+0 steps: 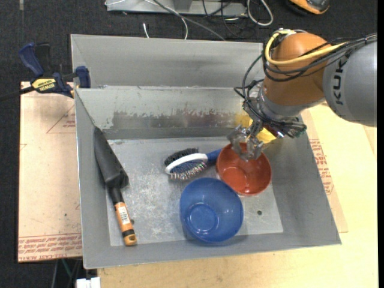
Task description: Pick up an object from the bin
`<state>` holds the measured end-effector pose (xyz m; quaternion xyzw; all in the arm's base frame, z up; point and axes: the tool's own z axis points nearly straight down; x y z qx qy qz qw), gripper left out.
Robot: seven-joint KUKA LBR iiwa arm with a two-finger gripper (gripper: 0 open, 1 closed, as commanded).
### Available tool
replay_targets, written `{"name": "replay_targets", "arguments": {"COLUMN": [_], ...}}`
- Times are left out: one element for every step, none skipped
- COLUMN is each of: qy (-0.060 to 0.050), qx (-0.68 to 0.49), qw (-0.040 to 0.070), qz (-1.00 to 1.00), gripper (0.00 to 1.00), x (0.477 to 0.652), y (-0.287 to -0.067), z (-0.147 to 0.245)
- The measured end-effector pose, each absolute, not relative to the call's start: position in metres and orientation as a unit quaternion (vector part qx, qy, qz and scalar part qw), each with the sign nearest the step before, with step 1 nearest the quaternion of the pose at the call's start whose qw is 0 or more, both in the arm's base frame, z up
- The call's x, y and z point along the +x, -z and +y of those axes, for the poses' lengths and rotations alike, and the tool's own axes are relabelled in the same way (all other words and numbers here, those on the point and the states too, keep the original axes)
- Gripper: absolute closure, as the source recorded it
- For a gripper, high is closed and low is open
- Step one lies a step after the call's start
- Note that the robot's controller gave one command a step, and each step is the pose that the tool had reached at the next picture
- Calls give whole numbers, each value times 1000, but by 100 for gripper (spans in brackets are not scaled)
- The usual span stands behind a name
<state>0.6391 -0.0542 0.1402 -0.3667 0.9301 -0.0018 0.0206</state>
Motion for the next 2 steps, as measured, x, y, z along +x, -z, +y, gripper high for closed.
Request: {"name": "replay_targets", "arguments": {"qy": [-2, 2], "qx": [-325, -420], "qw": [15, 19], "qz": [945, 907], "gripper": [100, 100], "x": [631, 643], "y": [-168, -114], "z": [-53, -49]}}
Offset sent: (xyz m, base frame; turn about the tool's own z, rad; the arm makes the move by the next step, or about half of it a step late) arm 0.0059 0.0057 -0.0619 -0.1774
